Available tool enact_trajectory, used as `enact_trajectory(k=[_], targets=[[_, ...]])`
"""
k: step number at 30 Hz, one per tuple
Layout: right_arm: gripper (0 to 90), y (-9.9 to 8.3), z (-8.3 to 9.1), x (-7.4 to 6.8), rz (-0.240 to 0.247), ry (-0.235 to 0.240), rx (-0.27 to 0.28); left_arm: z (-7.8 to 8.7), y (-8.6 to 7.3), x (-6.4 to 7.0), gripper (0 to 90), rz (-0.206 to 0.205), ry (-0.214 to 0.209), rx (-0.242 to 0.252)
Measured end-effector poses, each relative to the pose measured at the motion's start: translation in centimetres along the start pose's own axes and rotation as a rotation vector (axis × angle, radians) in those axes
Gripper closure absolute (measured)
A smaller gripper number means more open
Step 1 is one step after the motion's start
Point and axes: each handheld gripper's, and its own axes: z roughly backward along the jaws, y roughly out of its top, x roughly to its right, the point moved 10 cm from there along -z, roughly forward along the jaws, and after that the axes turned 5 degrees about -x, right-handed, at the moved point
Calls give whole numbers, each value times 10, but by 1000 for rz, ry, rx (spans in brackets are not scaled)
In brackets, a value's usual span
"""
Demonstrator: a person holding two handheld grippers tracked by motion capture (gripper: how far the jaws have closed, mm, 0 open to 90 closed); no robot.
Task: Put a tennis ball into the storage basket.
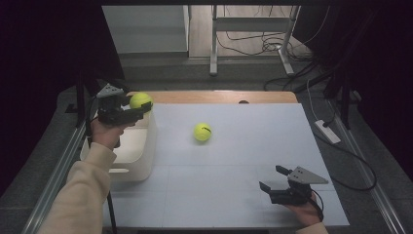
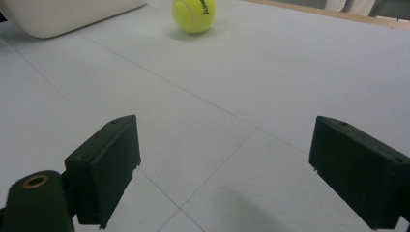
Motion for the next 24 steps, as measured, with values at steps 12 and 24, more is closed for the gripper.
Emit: enact_trajectory(k=[12, 24], targets=[[109, 0, 0, -1, 4, 2, 1, 5, 2, -19, 266, 22, 36, -4], [110, 1, 0, -1, 3, -6, 3, 7, -1, -37, 266, 59, 70, -11]])
